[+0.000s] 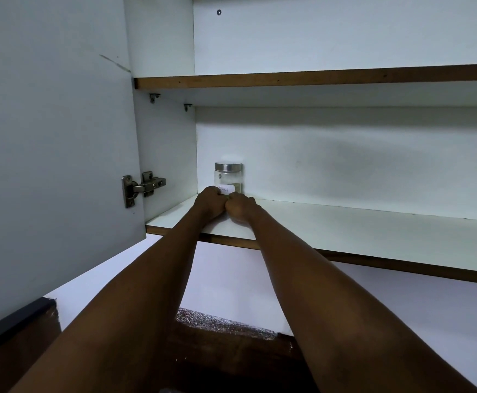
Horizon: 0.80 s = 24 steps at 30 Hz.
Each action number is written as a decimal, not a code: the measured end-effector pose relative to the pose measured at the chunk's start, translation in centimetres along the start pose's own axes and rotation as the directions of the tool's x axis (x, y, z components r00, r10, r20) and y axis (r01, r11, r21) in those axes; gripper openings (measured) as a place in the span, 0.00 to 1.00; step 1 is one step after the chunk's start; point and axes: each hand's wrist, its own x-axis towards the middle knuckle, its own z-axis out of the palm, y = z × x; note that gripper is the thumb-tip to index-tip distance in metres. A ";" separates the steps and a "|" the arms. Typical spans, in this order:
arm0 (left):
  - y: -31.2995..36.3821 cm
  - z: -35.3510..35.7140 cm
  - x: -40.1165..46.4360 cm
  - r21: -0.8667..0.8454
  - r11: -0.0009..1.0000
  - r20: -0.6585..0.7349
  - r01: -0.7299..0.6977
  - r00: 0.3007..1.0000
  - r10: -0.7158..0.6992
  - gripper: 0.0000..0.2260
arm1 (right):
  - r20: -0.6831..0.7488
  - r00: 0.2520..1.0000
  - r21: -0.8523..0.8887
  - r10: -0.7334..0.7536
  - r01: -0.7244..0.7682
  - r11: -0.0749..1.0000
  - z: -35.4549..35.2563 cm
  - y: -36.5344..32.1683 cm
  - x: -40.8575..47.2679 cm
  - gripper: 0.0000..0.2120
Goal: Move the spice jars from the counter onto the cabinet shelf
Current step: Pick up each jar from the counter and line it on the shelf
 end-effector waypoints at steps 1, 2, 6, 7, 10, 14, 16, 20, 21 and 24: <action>0.1 0.0 -0.2 -0.017 1.000 0.004 0.003 1.000 -0.003 0.13 | -0.010 1.000 0.008 -0.006 0.006 1.000 0.0 0.1 -0.2 0.26; 0.3 -0.1 -0.5 -0.035 0.999 0.005 0.003 1.000 -0.003 0.12 | -0.021 1.000 0.015 -0.010 0.011 1.000 0.0 0.1 -0.4 0.26; 0.5 -0.2 -0.9 -0.043 0.999 -0.009 0.012 1.000 -0.013 0.22 | -0.052 0.998 0.006 -0.025 0.026 1.000 -0.1 0.2 -0.9 0.24; 0.5 -0.1 -0.8 -0.030 0.999 -0.017 0.019 1.000 -0.019 0.21 | -0.056 0.998 0.008 -0.026 0.027 1.000 -0.2 0.2 -1.0 0.23; 0.5 0.0 -0.7 -0.001 1.000 -0.044 0.023 0.999 -0.023 0.16 | -0.076 0.997 0.017 -0.025 0.026 1.000 -0.3 0.1 -1.7 0.22; 0.4 0.1 -1.0 0.037 0.998 -0.166 -0.058 0.984 0.064 0.13 | -0.226 0.969 -0.101 -0.102 0.081 0.992 0.4 -0.3 -2.8 0.20; 0.4 0.3 -1.1 0.145 0.984 -0.201 -0.103 0.971 0.131 0.12 | -0.310 0.939 -0.186 -0.147 0.091 0.978 0.8 -0.7 -3.1 0.17; 1.2 0.1 -3.1 0.401 0.898 -0.015 -0.181 0.979 0.204 0.12 | -0.350 0.919 -0.201 -0.182 0.116 0.973 0.3 -1.2 -4.8 0.13; 1.6 0.0 -3.9 0.426 0.885 0.031 -0.189 0.980 0.194 0.13 | -0.333 0.926 -0.165 -0.177 0.128 0.978 0.0 -1.2 -5.7 0.13; 2.1 0.0 -8.1 0.445 0.870 0.046 -0.213 0.975 0.215 0.10 | -0.284 0.932 -0.186 -0.224 0.175 0.967 -0.4 0.3 -9.9 0.12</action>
